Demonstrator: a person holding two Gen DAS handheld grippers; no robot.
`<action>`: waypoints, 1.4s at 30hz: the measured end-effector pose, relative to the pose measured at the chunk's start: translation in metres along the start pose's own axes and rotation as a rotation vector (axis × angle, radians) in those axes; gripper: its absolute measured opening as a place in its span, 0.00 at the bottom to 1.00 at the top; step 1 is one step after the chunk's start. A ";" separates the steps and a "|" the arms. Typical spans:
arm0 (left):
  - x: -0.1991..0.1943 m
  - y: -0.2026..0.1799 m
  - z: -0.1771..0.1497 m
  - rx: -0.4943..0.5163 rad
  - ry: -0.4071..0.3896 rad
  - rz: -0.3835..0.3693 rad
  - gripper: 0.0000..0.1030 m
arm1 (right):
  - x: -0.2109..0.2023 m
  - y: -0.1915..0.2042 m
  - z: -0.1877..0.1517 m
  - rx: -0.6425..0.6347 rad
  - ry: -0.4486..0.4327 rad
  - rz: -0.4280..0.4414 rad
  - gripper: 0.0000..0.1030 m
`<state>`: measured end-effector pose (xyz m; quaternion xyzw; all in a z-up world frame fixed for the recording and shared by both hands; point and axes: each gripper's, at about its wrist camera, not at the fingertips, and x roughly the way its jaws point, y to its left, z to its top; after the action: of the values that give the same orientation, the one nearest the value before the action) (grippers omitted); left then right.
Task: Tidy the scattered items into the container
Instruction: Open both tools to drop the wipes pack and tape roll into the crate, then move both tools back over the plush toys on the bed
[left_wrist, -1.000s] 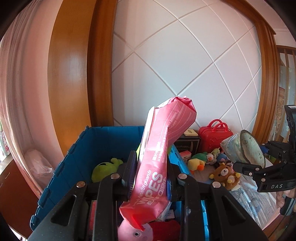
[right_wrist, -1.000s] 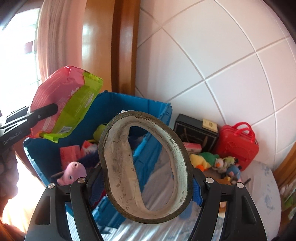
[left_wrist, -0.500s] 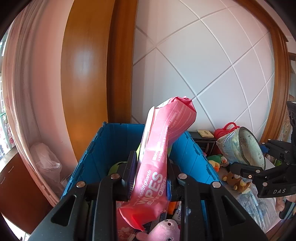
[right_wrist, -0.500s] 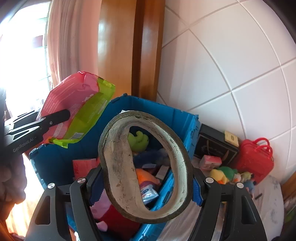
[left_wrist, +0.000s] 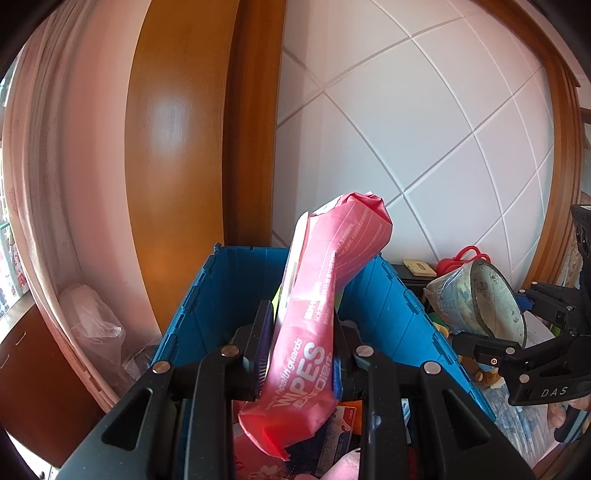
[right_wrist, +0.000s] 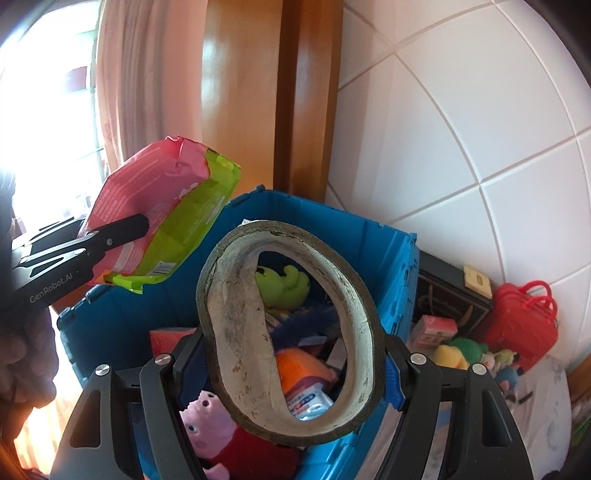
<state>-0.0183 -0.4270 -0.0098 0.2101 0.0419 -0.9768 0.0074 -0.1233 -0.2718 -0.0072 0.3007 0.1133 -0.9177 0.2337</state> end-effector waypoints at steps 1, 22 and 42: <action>0.001 0.003 0.001 -0.008 -0.002 0.007 0.25 | 0.002 0.002 0.002 -0.005 -0.003 0.010 0.73; -0.004 -0.012 -0.006 -0.074 -0.001 0.058 0.91 | -0.018 -0.023 -0.031 0.008 0.006 0.014 1.00; 0.006 -0.203 -0.018 0.064 0.076 -0.113 0.91 | -0.100 -0.176 -0.166 0.171 0.062 -0.129 1.00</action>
<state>-0.0230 -0.2232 -0.0130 0.2444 0.0229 -0.9678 -0.0560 -0.0569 -0.0259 -0.0665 0.3398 0.0609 -0.9274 0.1442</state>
